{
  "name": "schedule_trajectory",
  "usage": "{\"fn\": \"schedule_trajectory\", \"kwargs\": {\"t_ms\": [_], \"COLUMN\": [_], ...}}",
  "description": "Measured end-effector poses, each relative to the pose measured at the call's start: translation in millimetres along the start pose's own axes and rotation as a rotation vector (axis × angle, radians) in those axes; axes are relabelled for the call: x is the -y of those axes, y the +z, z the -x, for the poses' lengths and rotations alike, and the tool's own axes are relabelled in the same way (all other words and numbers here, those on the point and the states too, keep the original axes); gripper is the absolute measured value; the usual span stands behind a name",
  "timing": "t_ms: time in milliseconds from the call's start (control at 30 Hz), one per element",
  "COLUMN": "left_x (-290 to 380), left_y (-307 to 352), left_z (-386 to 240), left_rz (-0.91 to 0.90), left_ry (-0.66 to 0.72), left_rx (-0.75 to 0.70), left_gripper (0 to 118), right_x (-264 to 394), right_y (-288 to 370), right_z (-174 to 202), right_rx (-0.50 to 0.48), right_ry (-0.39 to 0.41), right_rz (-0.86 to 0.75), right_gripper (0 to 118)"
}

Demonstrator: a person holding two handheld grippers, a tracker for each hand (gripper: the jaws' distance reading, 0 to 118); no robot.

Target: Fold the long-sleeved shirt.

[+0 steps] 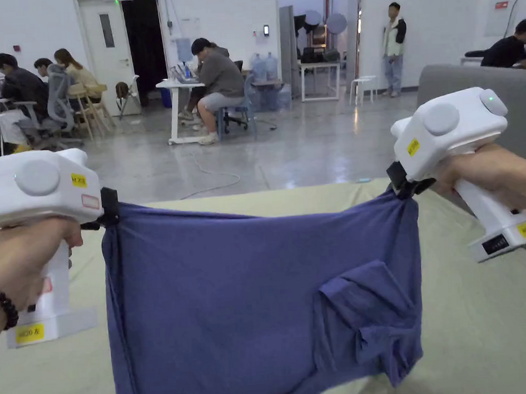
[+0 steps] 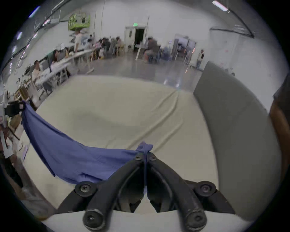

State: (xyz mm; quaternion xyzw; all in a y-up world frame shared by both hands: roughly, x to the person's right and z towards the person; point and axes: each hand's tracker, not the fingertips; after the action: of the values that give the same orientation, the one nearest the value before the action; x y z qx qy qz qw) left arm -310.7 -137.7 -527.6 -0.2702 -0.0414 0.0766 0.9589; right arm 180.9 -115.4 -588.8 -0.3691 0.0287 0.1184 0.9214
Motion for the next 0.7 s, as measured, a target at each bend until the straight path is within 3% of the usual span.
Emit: {"fn": "schedule_trajectory", "kwargs": {"t_ms": [100, 267, 600, 700], "left_x": [-73.3, -150.1, -149.6, -129.6], "left_y": [7.1, 26.7, 30.1, 25.4], "left_z": [-11.9, -29.6, -40.7, -35.7], "left_rz": [-0.097, -0.204, -0.217, -0.182], "left_ry": [0.011, 0.020, -0.023, -0.028], "left_rx": [0.019, 0.012, -0.050, -0.037], "left_gripper": [0, 0, 0, 0], "right_x": [-65.9, -136.9, -142.7, -127.3], "right_y": [33.5, 84.2, 73.4, 55.7], "right_z": [-18.1, -39.1, -35.8, -31.6], "right_rx": [0.117, 0.101, 0.107, 0.126], "right_ry": [-0.009, -0.098, -0.120, -0.070], "right_rz": [-0.148, -0.249, -0.277, -0.229], "right_gripper": [0, 0, 0, 0]}}
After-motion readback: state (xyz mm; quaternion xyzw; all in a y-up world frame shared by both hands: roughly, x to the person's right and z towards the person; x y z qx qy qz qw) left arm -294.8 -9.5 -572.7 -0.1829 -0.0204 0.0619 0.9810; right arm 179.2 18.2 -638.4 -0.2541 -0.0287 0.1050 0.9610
